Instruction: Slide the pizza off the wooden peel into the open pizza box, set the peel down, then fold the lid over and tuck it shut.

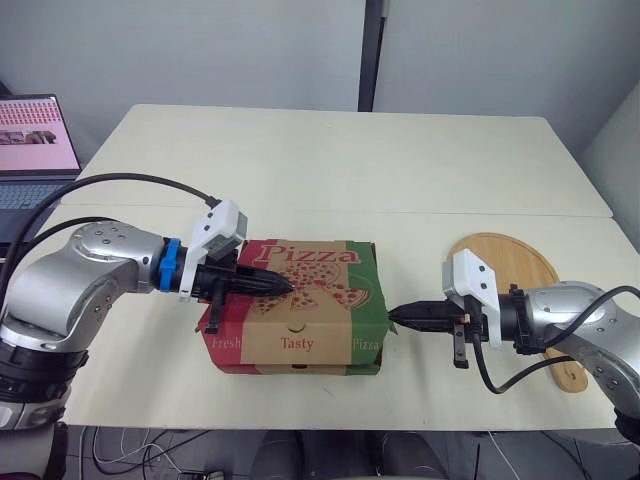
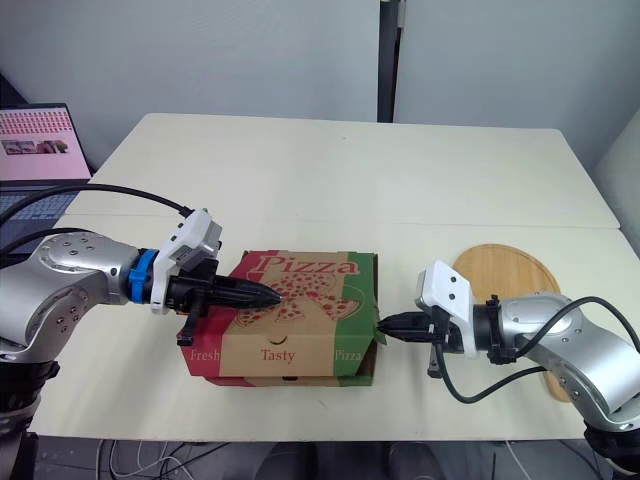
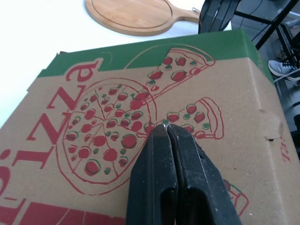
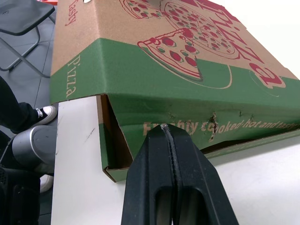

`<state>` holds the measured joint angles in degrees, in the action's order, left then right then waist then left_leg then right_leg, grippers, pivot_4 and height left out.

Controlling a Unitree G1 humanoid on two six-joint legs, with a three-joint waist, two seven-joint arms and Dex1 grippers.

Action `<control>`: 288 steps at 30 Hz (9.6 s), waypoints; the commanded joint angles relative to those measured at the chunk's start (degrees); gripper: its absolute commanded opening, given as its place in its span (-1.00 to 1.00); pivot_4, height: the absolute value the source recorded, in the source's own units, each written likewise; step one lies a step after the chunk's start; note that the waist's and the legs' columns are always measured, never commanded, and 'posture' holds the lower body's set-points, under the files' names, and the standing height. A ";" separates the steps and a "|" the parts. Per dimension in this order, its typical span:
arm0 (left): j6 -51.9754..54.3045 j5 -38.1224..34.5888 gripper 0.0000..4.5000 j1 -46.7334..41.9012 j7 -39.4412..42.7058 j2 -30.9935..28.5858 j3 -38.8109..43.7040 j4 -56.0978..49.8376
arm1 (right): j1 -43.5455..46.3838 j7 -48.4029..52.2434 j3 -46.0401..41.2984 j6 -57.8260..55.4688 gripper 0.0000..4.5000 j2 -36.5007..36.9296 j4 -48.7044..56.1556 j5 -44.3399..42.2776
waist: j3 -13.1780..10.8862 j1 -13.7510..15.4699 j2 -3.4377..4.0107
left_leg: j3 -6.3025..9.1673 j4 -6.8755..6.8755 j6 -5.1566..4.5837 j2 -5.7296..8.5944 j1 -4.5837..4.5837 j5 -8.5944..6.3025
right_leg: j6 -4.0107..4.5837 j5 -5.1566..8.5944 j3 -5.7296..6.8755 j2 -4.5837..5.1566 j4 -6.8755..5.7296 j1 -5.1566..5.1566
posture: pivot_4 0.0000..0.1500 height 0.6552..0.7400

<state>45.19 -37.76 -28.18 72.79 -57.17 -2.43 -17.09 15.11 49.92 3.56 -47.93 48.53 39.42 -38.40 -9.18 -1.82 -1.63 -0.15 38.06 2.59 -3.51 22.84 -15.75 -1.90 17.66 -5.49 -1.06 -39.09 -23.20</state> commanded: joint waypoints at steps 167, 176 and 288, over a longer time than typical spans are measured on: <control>-11.09 8.55 -1.00 17.13 -3.59 -3.01 -0.99 -8.96 | -10.58 -2.02 9.68 8.84 -0.98 -5.88 -0.80 13.73 | 0.13 -0.54 -0.05 | -0.05 0.04 -0.01 -0.06 -0.39 0.00 | 0.06 0.04 -0.13 -0.14 -0.56 0.07 | 1.00 0.84; -11.27 9.17 -1.00 16.93 -3.87 -2.74 -1.34 -8.46 | -9.43 2.00 -1.29 5.95 -0.98 0.39 2.22 4.56 | 0.14 -0.57 -0.06 | -0.05 0.03 -0.01 -0.05 -0.40 0.00 | 0.06 0.04 -0.14 -0.13 -0.55 0.08 | 1.00 0.84; -6.65 8.85 -1.00 29.52 -24.28 8.36 17.36 2.07 | 0.61 -6.38 10.16 23.08 -0.98 -12.41 -23.36 32.03 | 0.30 0.00 -0.08 | -0.10 0.00 0.00 0.00 -0.32 0.00 | 0.12 0.06 -0.04 0.07 -0.61 -0.01 | 1.00 0.84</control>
<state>40.33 -29.70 2.35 48.33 -48.93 15.30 -14.90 15.70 43.15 13.76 -26.55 36.52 14.67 -6.14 -8.88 -1.82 -1.71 -0.27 38.06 2.59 -3.51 22.52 -15.75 -1.78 17.73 -5.54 -1.00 -39.70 -23.21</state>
